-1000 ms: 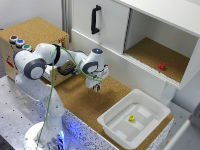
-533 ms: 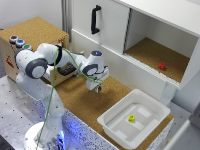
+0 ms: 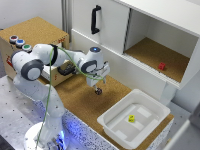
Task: Place the purple object on the table
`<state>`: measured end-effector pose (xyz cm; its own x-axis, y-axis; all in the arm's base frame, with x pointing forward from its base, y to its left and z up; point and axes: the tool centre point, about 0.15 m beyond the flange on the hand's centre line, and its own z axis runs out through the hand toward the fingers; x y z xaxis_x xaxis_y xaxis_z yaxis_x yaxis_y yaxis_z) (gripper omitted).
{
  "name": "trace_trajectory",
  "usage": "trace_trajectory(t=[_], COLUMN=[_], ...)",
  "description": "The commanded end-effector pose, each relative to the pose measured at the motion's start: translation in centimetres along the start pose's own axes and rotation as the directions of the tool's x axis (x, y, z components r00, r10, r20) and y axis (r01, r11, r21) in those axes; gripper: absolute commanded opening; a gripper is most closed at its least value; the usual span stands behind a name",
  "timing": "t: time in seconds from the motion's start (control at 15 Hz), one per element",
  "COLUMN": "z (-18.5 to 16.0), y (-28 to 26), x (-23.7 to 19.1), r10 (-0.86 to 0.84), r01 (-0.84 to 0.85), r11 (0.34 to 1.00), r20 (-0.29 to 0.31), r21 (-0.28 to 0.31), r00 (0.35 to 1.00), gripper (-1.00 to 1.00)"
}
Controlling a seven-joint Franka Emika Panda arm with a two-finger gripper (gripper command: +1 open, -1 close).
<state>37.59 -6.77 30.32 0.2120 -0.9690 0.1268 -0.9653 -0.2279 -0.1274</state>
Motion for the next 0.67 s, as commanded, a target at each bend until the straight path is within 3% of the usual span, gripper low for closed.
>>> trace_trajectory(t=[0.0,0.13,0.2,0.27,0.33,0.6], z=[-4.1,-4.0,-3.7,-3.4,-3.3,-3.3], y=[0.9,1.3,1.4,0.9,0.7,0.7], x=[-0.4,-1.5,-2.1,-3.2,-3.6,-3.6], r10=[-0.33,-0.47,-0.553,-0.671,-0.699,-0.699], r01=[0.363,0.532,0.605,0.722,0.756,0.756], r11=[0.925,0.833,0.791,0.69,0.651,0.651], r20=[0.238,0.315,0.319,0.326,0.334,0.334], r21=[-0.111,-0.149,-0.088,-0.053,-0.07,-0.07], r00=[0.913,0.825,0.77,0.666,0.633,0.633], gripper=[1.0,1.0,1.0,1.0,1.0,1.0])
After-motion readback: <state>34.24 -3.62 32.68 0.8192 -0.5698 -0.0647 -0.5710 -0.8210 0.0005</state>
